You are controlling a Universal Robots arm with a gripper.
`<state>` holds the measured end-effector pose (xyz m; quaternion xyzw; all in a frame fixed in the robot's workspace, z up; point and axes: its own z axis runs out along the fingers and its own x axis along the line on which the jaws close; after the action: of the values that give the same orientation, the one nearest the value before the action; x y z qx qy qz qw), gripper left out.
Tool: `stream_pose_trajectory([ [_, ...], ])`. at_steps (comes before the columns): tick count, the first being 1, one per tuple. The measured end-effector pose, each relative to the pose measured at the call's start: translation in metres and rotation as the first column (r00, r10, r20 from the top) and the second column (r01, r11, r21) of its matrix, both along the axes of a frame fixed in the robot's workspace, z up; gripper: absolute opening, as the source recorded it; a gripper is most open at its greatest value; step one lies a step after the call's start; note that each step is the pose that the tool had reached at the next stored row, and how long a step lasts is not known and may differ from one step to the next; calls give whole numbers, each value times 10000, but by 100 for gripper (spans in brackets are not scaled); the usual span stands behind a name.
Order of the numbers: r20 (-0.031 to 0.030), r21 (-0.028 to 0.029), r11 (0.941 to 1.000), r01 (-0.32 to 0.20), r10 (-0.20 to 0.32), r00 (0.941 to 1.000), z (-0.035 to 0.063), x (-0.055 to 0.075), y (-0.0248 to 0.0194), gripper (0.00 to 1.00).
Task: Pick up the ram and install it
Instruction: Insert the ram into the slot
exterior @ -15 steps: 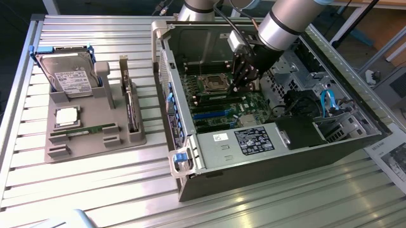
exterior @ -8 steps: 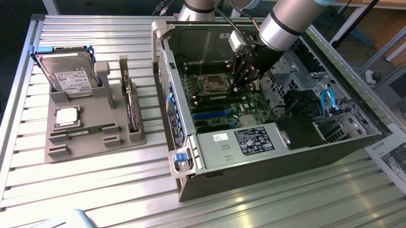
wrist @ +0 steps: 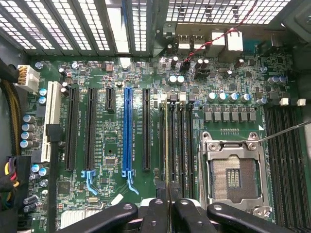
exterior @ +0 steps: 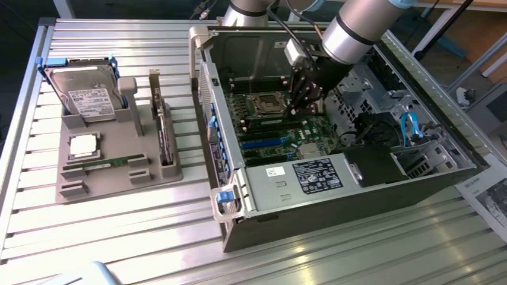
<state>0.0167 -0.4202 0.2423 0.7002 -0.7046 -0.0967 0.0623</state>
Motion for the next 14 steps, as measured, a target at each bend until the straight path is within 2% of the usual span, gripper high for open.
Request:
stream_pose_trajectory([
  [10, 0, -2, 10000, 4, -4, 10000, -25, -23, 5, 12],
  [14, -1, -2, 10000, 4, -4, 10000, -25, -23, -11, 12],
])
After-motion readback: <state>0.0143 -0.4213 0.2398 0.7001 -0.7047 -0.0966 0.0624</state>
